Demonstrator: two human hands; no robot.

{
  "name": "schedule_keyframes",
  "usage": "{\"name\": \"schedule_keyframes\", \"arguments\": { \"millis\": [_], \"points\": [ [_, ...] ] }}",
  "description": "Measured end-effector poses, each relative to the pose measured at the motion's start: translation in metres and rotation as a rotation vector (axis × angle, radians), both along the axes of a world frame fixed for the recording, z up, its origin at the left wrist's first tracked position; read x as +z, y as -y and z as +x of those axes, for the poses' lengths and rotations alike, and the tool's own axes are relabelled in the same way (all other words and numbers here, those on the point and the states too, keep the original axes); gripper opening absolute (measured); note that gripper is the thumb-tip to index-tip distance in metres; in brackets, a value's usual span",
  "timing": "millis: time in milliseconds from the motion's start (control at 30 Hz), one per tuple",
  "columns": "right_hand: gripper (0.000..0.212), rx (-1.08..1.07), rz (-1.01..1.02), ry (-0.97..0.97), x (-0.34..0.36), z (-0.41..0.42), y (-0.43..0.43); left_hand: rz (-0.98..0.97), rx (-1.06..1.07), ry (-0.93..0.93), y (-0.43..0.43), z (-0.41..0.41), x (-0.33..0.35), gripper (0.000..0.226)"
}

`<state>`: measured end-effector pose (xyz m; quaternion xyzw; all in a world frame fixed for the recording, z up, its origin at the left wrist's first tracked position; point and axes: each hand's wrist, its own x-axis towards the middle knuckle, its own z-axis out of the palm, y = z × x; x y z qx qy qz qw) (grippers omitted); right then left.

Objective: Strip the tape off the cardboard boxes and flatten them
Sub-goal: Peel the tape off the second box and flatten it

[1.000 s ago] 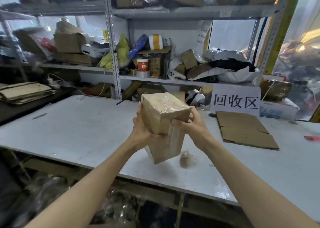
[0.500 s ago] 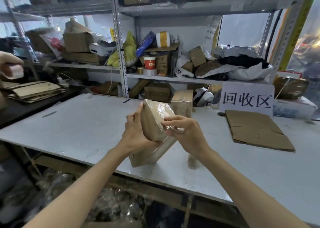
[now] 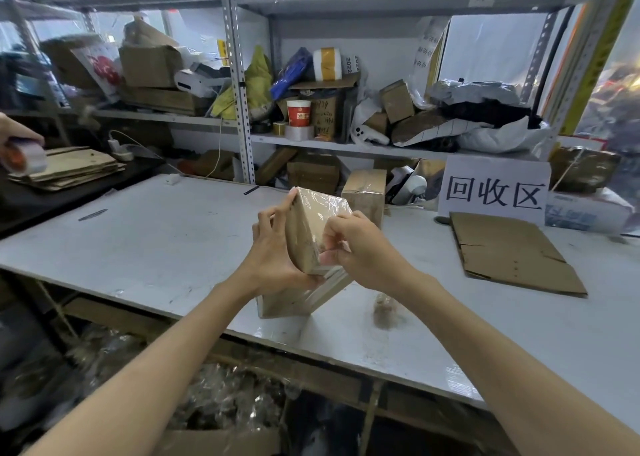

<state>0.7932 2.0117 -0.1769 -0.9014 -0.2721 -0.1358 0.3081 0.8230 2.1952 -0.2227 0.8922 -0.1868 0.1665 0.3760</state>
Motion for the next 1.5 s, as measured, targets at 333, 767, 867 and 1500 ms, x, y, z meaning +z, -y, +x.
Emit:
{"name": "schedule_keyframes", "arguments": {
  "millis": [333,767,867,1500],
  "points": [
    [0.034,-0.081,0.144,-0.015,-0.004,0.003,0.017,0.027,0.036,-0.024,0.012,0.005,0.006,0.139],
    [0.010,-0.238,0.192,0.095,0.004,-0.006,0.024,0.201,0.124,0.033,0.036,0.011,-0.001,0.145],
    [0.010,-0.159,0.216,0.116,-0.001,-0.010,0.031,0.185,0.117,0.005,0.042,0.013,0.002,0.143],
    [0.038,-0.481,0.456,0.087,0.004,-0.002,0.057,-0.018,0.056,0.063,0.031,0.014,-0.005,0.138]
  ]
}}
